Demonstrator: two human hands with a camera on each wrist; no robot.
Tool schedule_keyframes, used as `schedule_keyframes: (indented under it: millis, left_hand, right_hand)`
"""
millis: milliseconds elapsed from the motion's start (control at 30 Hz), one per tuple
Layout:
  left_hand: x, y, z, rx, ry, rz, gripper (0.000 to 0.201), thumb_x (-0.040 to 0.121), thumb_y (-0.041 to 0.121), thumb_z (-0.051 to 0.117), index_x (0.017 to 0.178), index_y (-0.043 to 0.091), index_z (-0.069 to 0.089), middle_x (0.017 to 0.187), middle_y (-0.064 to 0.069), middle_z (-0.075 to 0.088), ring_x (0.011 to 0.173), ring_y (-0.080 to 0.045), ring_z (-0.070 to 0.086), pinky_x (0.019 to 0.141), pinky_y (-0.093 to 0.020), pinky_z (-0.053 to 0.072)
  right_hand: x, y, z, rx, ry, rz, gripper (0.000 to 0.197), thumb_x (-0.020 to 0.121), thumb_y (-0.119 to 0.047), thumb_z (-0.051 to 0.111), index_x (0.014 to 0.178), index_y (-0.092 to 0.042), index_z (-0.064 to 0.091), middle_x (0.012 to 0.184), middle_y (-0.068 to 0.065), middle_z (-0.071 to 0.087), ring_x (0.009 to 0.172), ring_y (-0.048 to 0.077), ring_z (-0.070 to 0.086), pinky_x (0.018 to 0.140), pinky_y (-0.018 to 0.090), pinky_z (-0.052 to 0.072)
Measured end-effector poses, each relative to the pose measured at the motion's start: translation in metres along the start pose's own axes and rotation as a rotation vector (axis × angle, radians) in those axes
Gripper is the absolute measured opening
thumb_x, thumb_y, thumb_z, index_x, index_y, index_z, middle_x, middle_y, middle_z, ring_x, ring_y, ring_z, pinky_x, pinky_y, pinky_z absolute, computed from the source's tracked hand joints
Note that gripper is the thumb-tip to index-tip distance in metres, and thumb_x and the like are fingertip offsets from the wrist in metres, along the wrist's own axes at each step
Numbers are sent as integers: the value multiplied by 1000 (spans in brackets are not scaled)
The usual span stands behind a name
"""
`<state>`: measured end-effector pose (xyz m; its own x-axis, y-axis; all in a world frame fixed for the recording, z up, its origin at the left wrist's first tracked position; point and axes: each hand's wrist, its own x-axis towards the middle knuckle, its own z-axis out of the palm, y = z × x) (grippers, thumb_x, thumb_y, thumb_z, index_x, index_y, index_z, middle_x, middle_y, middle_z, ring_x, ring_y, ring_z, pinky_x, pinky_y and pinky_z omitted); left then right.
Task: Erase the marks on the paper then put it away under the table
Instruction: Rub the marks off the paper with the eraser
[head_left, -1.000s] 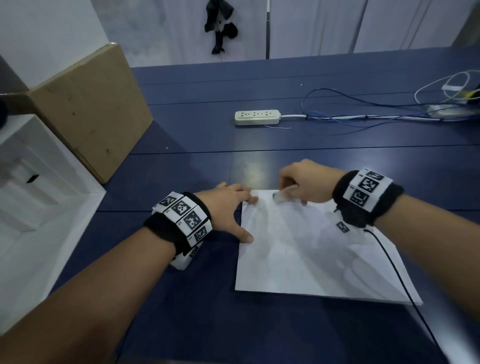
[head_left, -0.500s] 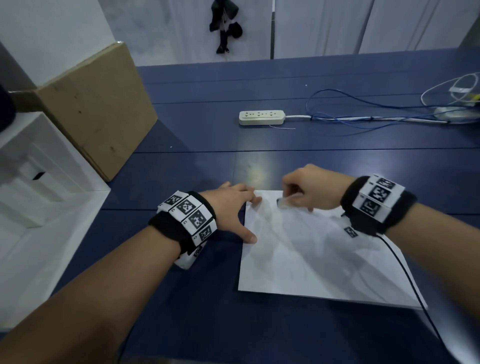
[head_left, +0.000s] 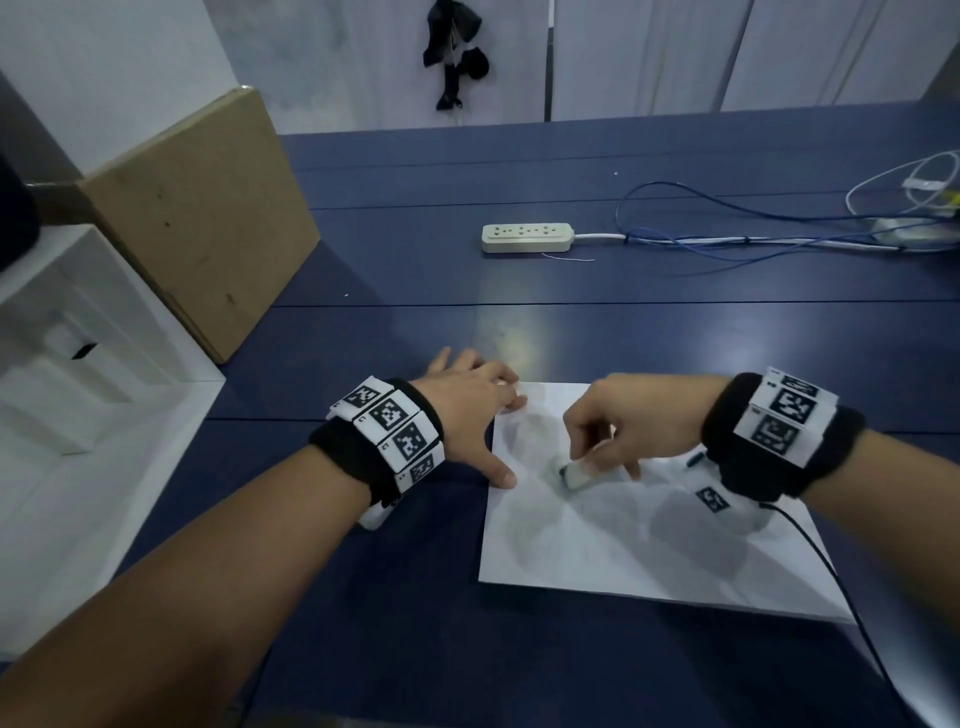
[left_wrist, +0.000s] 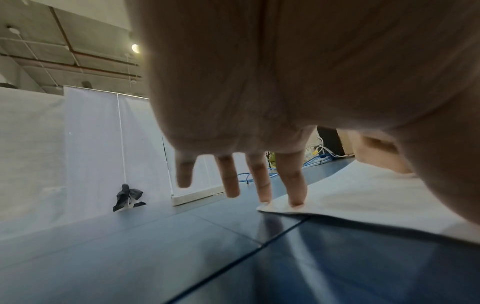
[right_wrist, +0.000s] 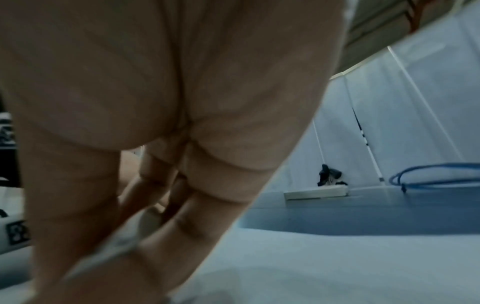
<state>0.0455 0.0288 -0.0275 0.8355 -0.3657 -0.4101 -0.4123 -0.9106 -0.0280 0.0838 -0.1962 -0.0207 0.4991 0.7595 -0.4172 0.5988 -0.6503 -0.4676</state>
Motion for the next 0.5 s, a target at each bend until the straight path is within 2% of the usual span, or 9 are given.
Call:
schedule_keyframes:
  millis: [33, 100, 200, 267, 367, 400, 433, 500]
  left_hand:
    - [0, 0, -1, -17, 19, 25, 100, 62, 80, 66, 143, 27, 42, 149, 9, 29, 134, -23, 27, 115, -51, 18]
    - [1, 1, -2, -63, 28, 48, 95, 64, 75, 70, 140, 23, 46, 146, 9, 32, 131, -19, 33, 111, -43, 26]
    - [0, 2, -3, -69, 17, 45, 96, 67, 72, 71, 145, 22, 42, 147, 8, 34, 131, -16, 37, 111, -41, 26]
    - [-1, 2, -2, -62, 18, 33, 97, 68, 73, 69, 146, 23, 38, 147, 8, 34, 132, -16, 37, 111, -43, 25]
    - [-1, 1, -1, -72, 12, 32, 100, 67, 74, 69, 150, 30, 32, 146, 9, 35, 131, -15, 38, 111, -47, 24]
    - [-1, 1, -2, -86, 6, 34, 100, 67, 73, 70, 150, 35, 30, 145, 10, 35, 130, -15, 38, 110, -48, 25]
    - [0, 1, -3, -96, -3, 38, 98, 66, 73, 70, 149, 38, 30, 143, 10, 35, 129, -14, 38, 109, -49, 25]
    - [1, 2, -4, -94, -24, 41, 96, 66, 73, 70, 148, 42, 31, 142, 10, 34, 129, -15, 38, 107, -50, 26]
  right_hand:
    - [2, 0, 0, -18, -4, -11, 9, 89, -28, 70, 87, -20, 67, 83, 0, 74, 55, 8, 69, 59, 16, 50]
    - [11, 7, -7, -66, 133, 41, 15, 89, -32, 69, 80, -23, 62, 78, -1, 72, 54, 10, 69, 59, 20, 51]
    - [19, 18, -19, -85, 342, 134, 26, 89, -43, 69, 77, -22, 58, 73, -3, 70, 52, 10, 68, 59, 24, 48]
    - [11, 13, -16, -40, 280, 107, 25, 89, -40, 70, 79, -19, 60, 73, -5, 69, 51, 10, 68, 58, 23, 48]
    - [-6, -4, -6, -32, -27, 47, 14, 89, -31, 71, 81, -22, 63, 80, -2, 73, 56, 11, 70, 63, 23, 53]
    - [-5, -7, -5, -58, -59, 39, 12, 89, -29, 70, 81, -23, 62, 82, -2, 72, 56, 11, 70, 65, 25, 55]
    - [-2, -6, -7, -102, -22, 47, 13, 89, -30, 68, 81, -24, 61, 82, -3, 71, 56, 10, 70, 66, 28, 55]
    - [11, 6, -16, -183, 156, 99, 17, 90, -32, 66, 78, -25, 57, 80, -3, 70, 54, 5, 67, 65, 31, 55]
